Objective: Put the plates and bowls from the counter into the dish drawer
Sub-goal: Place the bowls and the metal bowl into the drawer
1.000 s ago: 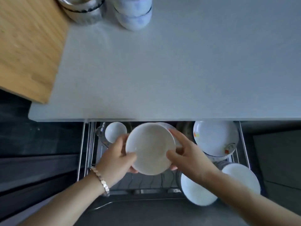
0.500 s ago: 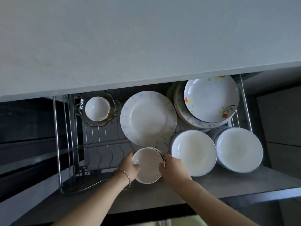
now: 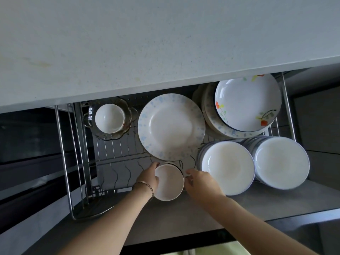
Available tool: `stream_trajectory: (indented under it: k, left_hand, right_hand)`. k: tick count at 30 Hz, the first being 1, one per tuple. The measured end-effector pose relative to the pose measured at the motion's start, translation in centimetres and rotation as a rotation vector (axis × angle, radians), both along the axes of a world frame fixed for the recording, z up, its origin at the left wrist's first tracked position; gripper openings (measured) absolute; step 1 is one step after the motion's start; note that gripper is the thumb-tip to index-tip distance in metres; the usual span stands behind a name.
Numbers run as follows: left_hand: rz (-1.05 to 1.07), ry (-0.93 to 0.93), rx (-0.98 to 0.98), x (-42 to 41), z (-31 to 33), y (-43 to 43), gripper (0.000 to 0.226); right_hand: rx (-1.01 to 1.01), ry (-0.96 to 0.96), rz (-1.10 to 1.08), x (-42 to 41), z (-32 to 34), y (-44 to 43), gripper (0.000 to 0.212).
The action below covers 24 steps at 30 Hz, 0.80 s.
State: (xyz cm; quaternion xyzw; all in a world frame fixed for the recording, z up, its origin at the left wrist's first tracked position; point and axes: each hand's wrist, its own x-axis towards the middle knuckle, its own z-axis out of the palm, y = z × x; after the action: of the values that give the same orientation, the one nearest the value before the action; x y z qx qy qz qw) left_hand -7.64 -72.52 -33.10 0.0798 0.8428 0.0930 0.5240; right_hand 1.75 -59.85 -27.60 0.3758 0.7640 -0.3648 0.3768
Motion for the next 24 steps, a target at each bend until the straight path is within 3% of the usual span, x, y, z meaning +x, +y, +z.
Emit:
stream_trajectory:
  k: [7,9,15,24]
  left_hand:
    - [-0.214,0.047,-0.006,-1.4,-1.5,-0.9,0.056]
    - [-0.239,0.05,-0.043,-2.0,-2.0,-1.3,0.051]
    - [-0.041,-0.045,-0.047,-2.7,-3.1,-3.1,0.056]
    - [-0.045,-0.166,-0.053,-1.0,-3.1,-2.8,0.047]
  right_hand:
    - [-0.006,0.006,0.052,0.1,-0.7,-0.9,0.014]
    - [-0.012,0.017,0.068,0.0,-0.8,-1.1,0.018]
    - [-0.029,0.04,0.05,-0.3,-1.1,-1.5,0.029]
    - [-0.055,0.021,0.006,-0.7,-1.9,-2.1,0.035]
